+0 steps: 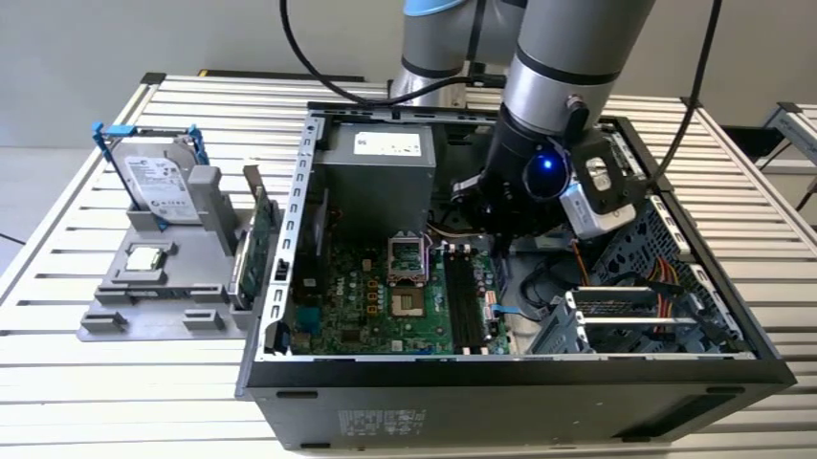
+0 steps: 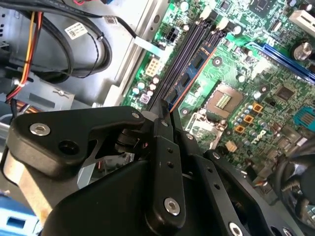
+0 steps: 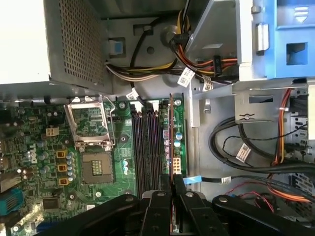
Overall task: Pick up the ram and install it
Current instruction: 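Insert the ram into the slot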
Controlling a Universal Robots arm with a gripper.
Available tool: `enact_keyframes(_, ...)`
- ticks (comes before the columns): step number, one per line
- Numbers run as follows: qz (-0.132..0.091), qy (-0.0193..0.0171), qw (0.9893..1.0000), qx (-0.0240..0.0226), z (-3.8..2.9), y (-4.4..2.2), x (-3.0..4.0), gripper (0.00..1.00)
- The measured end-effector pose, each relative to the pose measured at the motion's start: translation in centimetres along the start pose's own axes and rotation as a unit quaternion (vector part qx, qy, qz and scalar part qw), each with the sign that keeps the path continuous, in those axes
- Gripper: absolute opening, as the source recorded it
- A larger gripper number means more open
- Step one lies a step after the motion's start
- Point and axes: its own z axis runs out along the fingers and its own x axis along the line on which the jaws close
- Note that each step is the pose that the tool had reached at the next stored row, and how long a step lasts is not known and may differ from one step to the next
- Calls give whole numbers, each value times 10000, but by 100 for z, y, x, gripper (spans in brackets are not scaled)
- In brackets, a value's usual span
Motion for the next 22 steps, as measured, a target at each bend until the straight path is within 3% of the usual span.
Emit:
enact_keyframes(14,-25,0,10000,0,197,-22,-1,0)
enact_keyframes(22,-139,-2,9999,-2,285,-68,-4,0)
